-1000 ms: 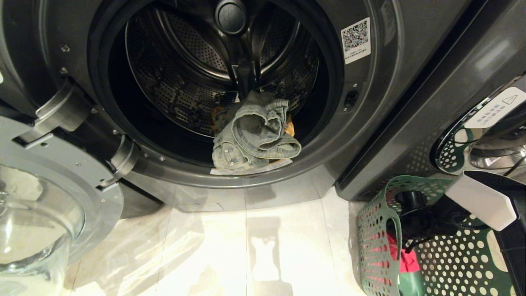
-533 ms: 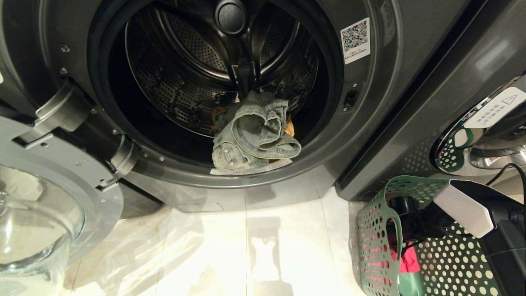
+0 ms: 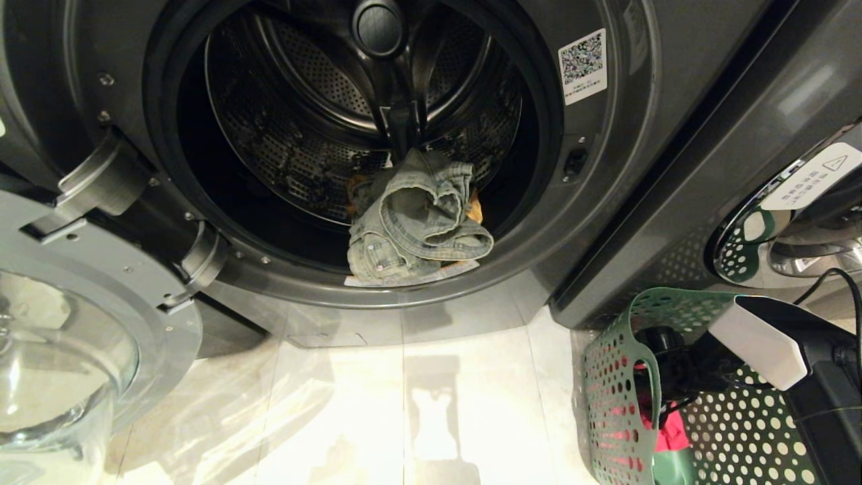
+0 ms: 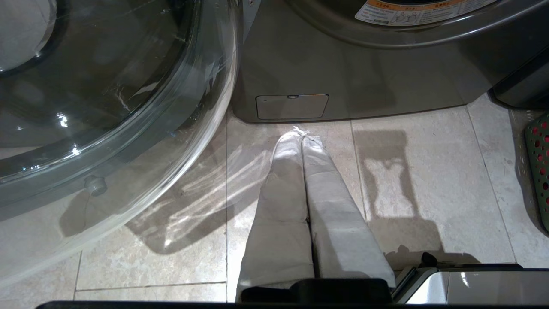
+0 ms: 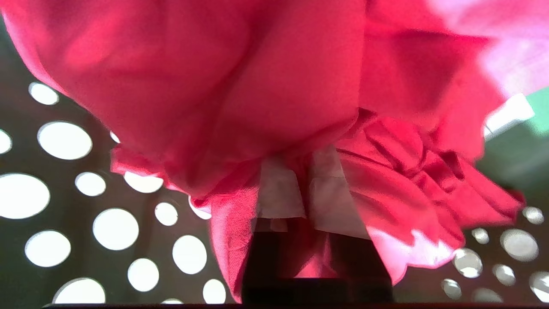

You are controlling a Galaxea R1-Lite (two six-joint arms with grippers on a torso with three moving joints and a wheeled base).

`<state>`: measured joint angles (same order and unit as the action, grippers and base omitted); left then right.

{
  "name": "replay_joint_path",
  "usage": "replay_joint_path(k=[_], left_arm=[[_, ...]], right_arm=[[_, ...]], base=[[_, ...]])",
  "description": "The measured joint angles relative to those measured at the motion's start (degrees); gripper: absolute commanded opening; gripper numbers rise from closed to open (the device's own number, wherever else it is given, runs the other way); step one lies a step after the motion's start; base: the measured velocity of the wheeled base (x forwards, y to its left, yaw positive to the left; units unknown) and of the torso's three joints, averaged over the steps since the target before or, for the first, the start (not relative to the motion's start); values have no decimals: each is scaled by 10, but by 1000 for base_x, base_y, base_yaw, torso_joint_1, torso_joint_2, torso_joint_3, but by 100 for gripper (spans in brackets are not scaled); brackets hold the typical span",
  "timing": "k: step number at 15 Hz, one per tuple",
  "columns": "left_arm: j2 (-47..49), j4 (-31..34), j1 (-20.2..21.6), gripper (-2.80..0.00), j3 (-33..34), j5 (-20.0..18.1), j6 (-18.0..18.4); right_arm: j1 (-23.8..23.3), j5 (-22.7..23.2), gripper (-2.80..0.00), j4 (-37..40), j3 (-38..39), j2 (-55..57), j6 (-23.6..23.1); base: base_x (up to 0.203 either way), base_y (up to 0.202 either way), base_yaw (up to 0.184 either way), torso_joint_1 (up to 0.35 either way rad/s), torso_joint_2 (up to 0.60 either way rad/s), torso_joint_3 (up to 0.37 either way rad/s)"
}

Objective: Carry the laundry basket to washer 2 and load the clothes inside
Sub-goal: Place the clothes into the washing machine

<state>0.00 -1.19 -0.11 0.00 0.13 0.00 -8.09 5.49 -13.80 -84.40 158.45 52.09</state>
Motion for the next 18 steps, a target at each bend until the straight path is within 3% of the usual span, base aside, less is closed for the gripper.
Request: replay_joint_path(k=[6, 11, 14, 18], left_arm=[[0, 0, 0, -280, 0, 0, 0], [0, 0, 0, -280, 0, 0, 0], [0, 0, 0, -280, 0, 0, 0], [0, 0, 0, -280, 0, 0, 0]], right_arm=[[-21, 7, -280, 138, 49, -93, -9], [-30, 9, -280, 159, 243, -307, -51], [-32, -25, -280, 161, 357, -483, -110], [-35, -97, -280, 164, 459, -751, -246]], base=[[0, 0, 0, 0, 0, 0], [0, 0, 0, 0, 0, 0], [0, 0, 0, 0, 0, 0], [0, 0, 0, 0, 0, 0]])
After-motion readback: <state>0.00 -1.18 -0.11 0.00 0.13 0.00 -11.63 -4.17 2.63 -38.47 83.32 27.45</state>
